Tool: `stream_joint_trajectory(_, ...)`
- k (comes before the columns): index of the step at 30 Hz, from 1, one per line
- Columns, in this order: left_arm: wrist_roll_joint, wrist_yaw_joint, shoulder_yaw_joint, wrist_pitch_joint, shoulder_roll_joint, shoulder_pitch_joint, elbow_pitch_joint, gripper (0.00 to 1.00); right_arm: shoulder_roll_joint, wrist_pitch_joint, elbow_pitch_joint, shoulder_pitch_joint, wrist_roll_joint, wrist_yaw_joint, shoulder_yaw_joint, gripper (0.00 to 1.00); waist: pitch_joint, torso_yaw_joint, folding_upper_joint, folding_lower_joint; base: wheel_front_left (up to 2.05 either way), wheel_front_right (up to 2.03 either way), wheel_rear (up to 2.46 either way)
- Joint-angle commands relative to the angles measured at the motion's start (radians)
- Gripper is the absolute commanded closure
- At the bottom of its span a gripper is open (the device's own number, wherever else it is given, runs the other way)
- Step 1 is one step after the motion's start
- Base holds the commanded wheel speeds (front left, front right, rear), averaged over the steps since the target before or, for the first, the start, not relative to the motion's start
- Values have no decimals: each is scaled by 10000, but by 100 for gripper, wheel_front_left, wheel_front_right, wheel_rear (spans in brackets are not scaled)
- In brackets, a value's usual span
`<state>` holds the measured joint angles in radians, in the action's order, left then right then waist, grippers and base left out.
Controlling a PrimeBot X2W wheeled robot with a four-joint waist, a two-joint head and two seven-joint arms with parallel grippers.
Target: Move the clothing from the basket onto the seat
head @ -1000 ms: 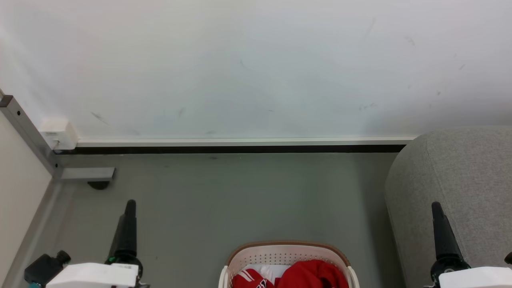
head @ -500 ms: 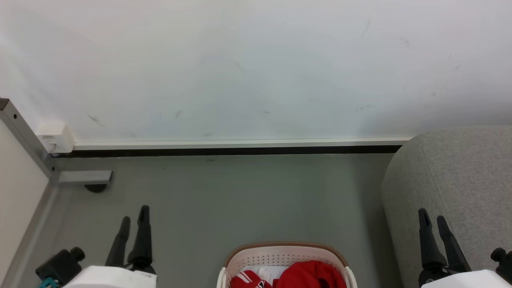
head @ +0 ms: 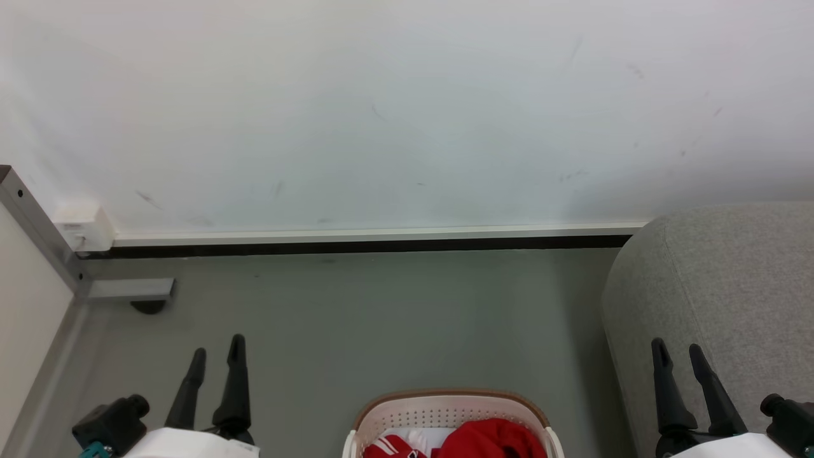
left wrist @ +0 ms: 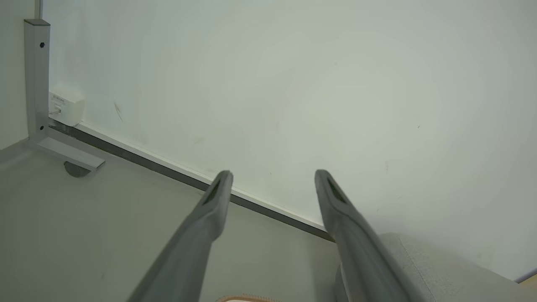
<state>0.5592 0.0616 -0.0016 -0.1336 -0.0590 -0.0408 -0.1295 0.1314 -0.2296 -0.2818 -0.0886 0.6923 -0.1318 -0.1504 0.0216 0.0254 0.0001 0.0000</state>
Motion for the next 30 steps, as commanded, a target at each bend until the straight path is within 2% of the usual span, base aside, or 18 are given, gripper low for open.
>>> stream_joint_trajectory(1, -339, 17, 1, -75, -128, -9, 22, 0, 32, -49, 39, -78, -312, 11, 76, 0, 14, 9, -1, 0, 0, 0, 0)
stream_joint_trajectory(14, -1656, 63, -168, -425, -137, 49, -85, 0, -207, -126, -520, -120, -1602, 13, 310, 0, 94, 36, -1, 0, 0, 0, 0)
stream_joint_trajectory(30, -3047, 79, -266, -767, -80, 64, -105, 0, -452, -210, -599, -197, -3012, 16, 333, 0, 145, 104, -1, 0, 0, 0, 0)
